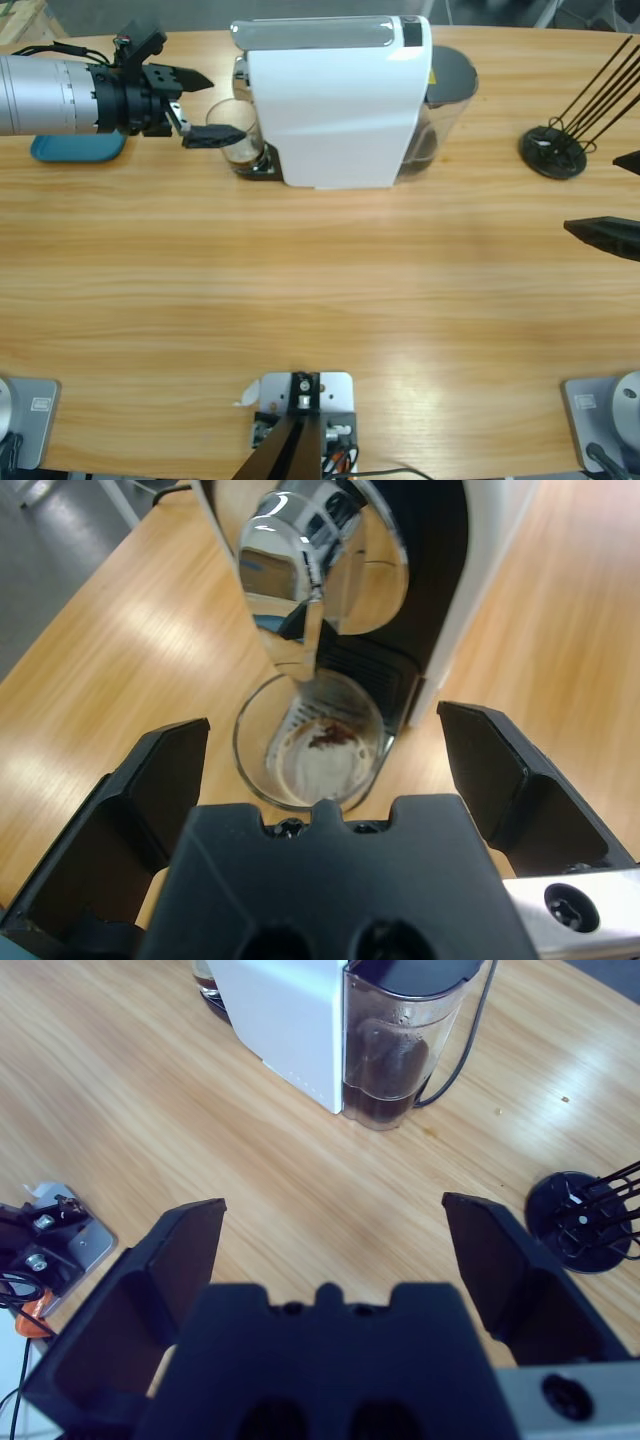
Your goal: Pour coffee
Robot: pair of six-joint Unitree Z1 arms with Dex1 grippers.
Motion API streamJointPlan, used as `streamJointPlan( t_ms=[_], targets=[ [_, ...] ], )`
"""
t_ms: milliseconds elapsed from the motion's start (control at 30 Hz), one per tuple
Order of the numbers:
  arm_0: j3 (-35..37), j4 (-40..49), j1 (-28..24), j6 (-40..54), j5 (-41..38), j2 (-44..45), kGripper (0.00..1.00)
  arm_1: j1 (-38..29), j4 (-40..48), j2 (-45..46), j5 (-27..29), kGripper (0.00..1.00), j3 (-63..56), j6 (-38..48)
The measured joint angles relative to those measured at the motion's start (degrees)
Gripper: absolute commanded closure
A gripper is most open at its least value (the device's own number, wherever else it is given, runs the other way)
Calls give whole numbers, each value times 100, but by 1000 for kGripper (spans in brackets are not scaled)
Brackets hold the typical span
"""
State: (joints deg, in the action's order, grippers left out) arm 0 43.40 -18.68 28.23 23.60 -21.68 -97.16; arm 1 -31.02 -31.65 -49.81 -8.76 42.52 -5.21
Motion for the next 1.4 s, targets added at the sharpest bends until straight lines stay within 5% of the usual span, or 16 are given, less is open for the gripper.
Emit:
streamJointPlan(
  t_ms=[833,1200,1400],
  targets=[
    [344,-31,-19,26,-1,-711,6,-2,0,-203,-1,13,0,0],
    [363,-32,-19,26,-2,-826,217,-2,0,-205,-1,13,0,0],
    [364,-31,-19,26,-2,-875,424,-2,0,-207,-1,13,0,-1]
  ],
)
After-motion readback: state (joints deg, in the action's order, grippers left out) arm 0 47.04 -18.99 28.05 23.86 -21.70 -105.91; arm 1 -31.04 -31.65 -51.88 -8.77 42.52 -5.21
